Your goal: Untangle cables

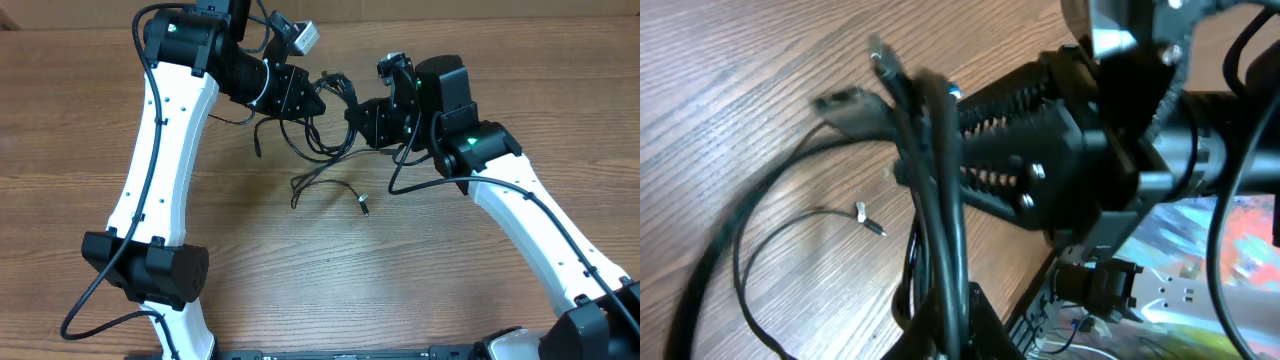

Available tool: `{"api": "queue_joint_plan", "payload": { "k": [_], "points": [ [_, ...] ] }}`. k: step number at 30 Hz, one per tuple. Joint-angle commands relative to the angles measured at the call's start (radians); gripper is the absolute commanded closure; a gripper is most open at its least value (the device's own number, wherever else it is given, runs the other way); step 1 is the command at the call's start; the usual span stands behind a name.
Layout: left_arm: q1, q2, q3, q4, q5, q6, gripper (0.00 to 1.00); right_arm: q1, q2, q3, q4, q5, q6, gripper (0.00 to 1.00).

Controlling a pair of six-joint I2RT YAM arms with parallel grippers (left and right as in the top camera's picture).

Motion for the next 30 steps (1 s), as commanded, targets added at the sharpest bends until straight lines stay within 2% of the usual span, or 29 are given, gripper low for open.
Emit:
{"api": "queue_joint_plan", "payload": {
  "k": [1, 5, 7, 9, 12, 17, 20, 23, 25, 27, 29, 30],
  "points": [
    [0.003, -0.013, 0.008, -0.014, -0.037, -0.003, 0.96, -0.008, 0.002, 0.026, -0.050, 0.203, 0.117, 0.96],
    [0.017, -0.013, 0.008, -0.015, -0.127, -0.003, 0.96, -0.027, 0.002, 0.026, -0.189, 0.393, 0.296, 0.96],
    [0.027, -0.013, 0.008, -0.014, -0.134, -0.003, 0.96, -0.036, 0.002, 0.026, -0.220, 0.378, 0.294, 0.96],
    [0.035, -0.013, 0.008, -0.014, -0.134, -0.003, 0.96, -0.037, 0.002, 0.026, -0.216, 0.295, 0.227, 0.96],
    [0.043, -0.013, 0.008, -0.013, -0.164, -0.003, 0.96, -0.040, -0.001, 0.027, -0.177, 0.078, 0.117, 0.96],
    [0.058, -0.013, 0.008, -0.012, -0.303, -0.007, 0.96, -0.093, -0.021, 0.027, -0.124, -0.424, -0.064, 0.96],
    [0.073, -0.013, 0.008, -0.014, -0.347, -0.011, 0.96, -0.148, -0.026, 0.027, -0.142, -0.681, -0.162, 0.96],
    [0.086, -0.012, 0.008, -0.015, -0.346, -0.011, 0.96, -0.193, -0.026, 0.026, -0.201, -0.841, -0.261, 0.96],
    [0.085, -0.012, 0.008, -0.015, -0.341, -0.010, 0.96, -0.209, -0.026, 0.026, -0.261, -0.828, -0.283, 0.96],
    [0.082, -0.012, 0.008, -0.013, -0.309, 0.008, 0.96, -0.210, -0.026, 0.026, -0.320, -0.728, -0.282, 0.97],
    [0.076, -0.012, 0.008, -0.010, -0.214, 0.074, 0.84, -0.203, -0.026, 0.026, -0.373, -0.615, -0.281, 0.96],
    [0.072, -0.012, 0.008, -0.009, -0.165, 0.112, 0.72, -0.198, -0.026, 0.026, -0.396, -0.557, -0.275, 0.96]
  ]
}}
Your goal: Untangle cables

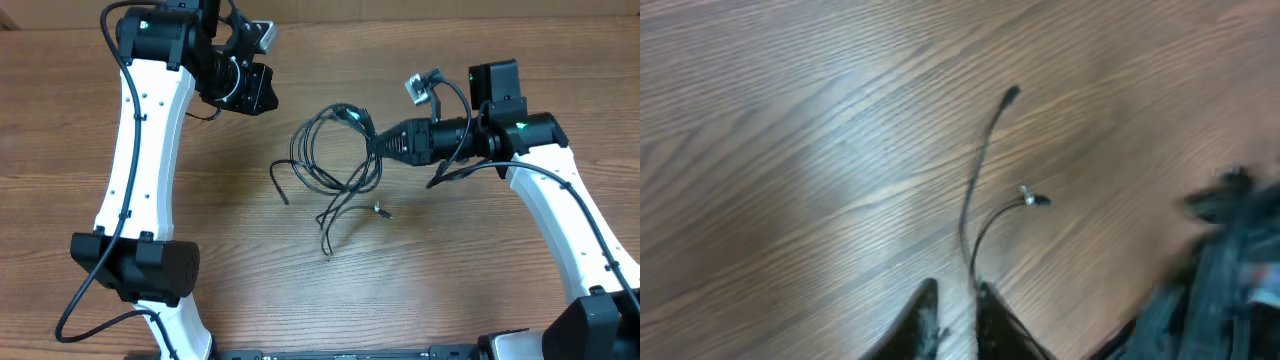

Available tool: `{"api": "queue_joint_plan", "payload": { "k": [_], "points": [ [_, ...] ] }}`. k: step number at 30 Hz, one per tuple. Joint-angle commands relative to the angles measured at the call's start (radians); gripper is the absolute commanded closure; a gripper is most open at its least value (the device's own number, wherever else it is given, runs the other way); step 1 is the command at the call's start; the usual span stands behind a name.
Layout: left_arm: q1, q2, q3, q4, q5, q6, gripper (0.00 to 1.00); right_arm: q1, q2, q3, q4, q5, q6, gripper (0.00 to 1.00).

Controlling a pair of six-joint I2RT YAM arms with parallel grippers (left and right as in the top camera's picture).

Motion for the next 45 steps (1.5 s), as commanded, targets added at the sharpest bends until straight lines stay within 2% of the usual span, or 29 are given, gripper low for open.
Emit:
{"api": "queue_joint_plan", "payload": {
  "k": [1, 3, 4, 6, 9, 17, 21, 24, 29, 36, 45],
  "points": [
    [-0.010, -0.015, 0.010, 0.005, 0.187, 0.132, 0.58, 0.019, -0.027, 0.009, -0.043, 0.126, -0.040, 0.96],
    [-0.016, -0.015, 0.010, 0.007, 0.286, 0.205, 0.39, 0.032, -0.027, 0.009, -0.066, 0.212, -0.013, 0.96],
    [-0.019, -0.015, 0.010, 0.010, 0.320, 0.225, 0.33, 0.037, -0.027, 0.009, -0.071, 0.230, -0.011, 0.96],
    [-0.027, -0.014, 0.010, 0.018, 0.351, 0.238, 0.30, 0.049, -0.027, 0.009, -0.074, 0.241, -0.011, 0.97],
    [-0.059, -0.010, 0.008, 0.031, 0.333, 0.238, 0.32, 0.060, -0.027, 0.009, -0.069, 0.240, -0.012, 0.96],
    [-0.153, 0.083, 0.007, 0.024, 0.164, 0.232, 0.39, 0.062, -0.027, 0.009, -0.072, 0.239, -0.019, 0.96],
    [-0.159, 0.141, 0.007, 0.021, 0.069, 0.196, 0.40, 0.062, -0.027, 0.009, -0.071, 0.239, -0.019, 0.97],
    [-0.160, 0.182, 0.007, 0.020, 0.052, 0.192, 0.41, 0.062, -0.027, 0.009, -0.071, 0.240, -0.027, 0.96],
    [-0.160, 0.237, 0.007, 0.027, -0.054, 0.116, 0.43, 0.060, -0.027, 0.009, -0.061, 0.239, -0.026, 0.96],
    [-0.171, 0.266, 0.007, 0.027, 0.025, 0.117, 0.49, 0.060, -0.027, 0.010, -0.051, 0.233, -0.026, 0.96],
    [-0.197, 0.280, 0.004, 0.029, 0.187, 0.138, 0.41, 0.060, -0.027, 0.010, -0.024, 0.202, -0.026, 0.96]
  ]
}}
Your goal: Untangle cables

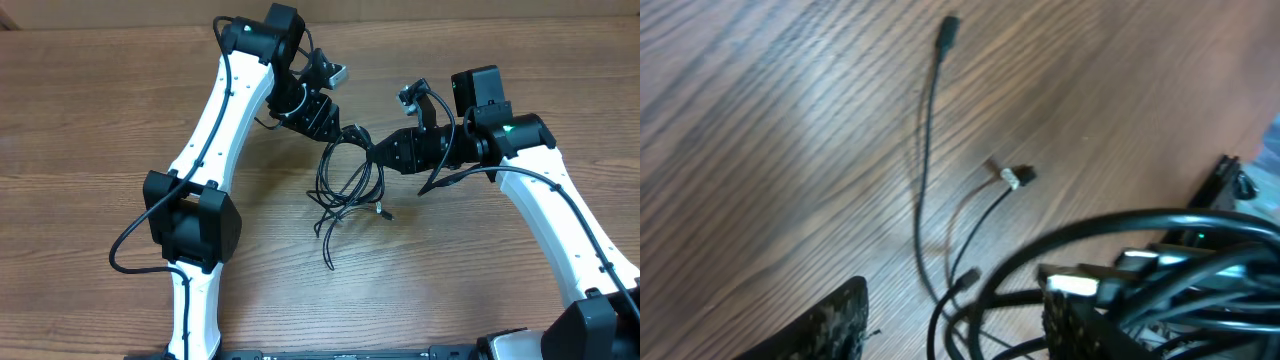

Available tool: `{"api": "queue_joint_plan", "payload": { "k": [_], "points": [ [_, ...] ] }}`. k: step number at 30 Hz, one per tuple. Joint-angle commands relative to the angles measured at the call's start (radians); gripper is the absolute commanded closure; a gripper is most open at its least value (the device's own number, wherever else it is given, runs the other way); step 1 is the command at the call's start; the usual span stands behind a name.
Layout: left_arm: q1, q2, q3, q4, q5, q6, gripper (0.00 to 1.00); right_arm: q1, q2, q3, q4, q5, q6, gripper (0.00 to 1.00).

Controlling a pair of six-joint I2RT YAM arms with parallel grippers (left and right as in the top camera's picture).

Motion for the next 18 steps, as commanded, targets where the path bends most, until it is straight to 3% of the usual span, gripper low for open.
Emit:
{"api": "queue_joint_plan", "payload": {
  "k": [1, 4, 9, 18],
  "points": [
    [-0.016, 0.021, 0.004, -0.005, 0.158, 0.034, 0.40, 0.003, -0.027, 0.010, 0.013, -0.035, -0.009, 0.96],
    [-0.011, 0.021, 0.003, -0.027, 0.211, 0.093, 0.38, 0.003, -0.027, 0.010, 0.014, -0.043, -0.009, 0.96],
    [-0.014, 0.023, -0.011, -0.035, 0.160, 0.100, 0.39, 0.003, -0.029, 0.010, 0.042, -0.146, -0.010, 0.96],
    [0.003, 0.023, -0.060, 0.010, 0.079, 0.017, 0.46, -0.030, -0.092, 0.010, 0.105, -0.374, -0.009, 0.96]
  ]
}}
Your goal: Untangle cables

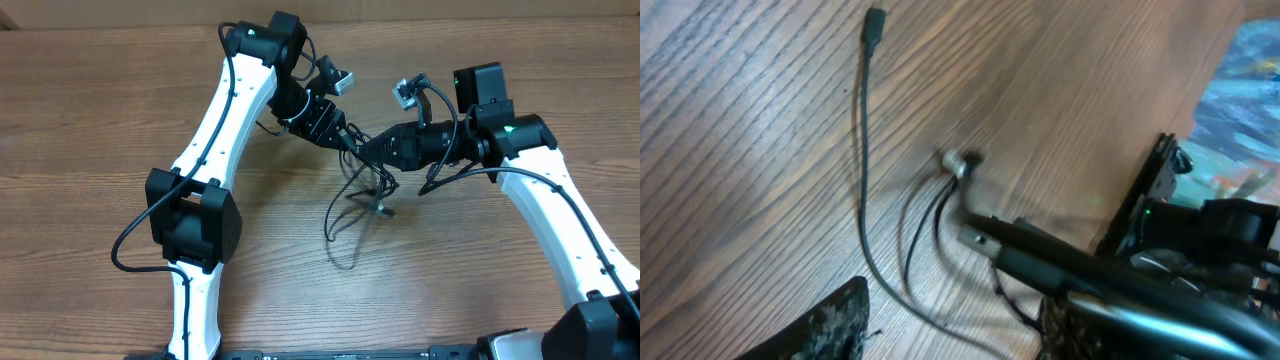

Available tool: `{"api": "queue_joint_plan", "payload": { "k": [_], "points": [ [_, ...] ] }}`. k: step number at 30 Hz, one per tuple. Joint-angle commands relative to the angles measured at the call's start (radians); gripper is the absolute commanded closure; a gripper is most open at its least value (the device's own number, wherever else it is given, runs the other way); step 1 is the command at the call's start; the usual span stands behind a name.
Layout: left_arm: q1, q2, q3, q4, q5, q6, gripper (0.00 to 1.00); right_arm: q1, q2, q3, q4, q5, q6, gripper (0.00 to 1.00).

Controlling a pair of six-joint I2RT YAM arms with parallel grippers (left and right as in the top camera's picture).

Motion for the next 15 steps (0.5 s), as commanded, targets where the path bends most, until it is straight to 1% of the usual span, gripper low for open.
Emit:
{"api": "queue_joint_plan", "payload": {
  "k": [1, 5, 11, 13, 15],
  "points": [
    [0.008, 0.022, -0.010, 0.022, -0.022, -0.058, 0.47, -0.029, -0.084, 0.011, 0.024, -0.206, -0.009, 0.96],
    [0.019, 0.022, -0.010, 0.055, -0.022, -0.117, 0.48, -0.059, -0.109, 0.011, 0.025, -0.241, -0.005, 0.96],
    [0.054, 0.021, -0.008, 0.080, -0.023, -0.117, 0.46, -0.088, -0.112, 0.011, 0.000, -0.228, -0.002, 0.96],
    [0.077, 0.020, -0.006, 0.075, -0.023, -0.117, 0.46, -0.091, -0.112, 0.011, -0.014, -0.160, 0.032, 0.96],
    [0.105, 0.018, -0.006, 0.063, -0.021, -0.112, 0.46, -0.091, -0.112, 0.011, -0.047, 0.027, 0.130, 0.96]
  ]
}}
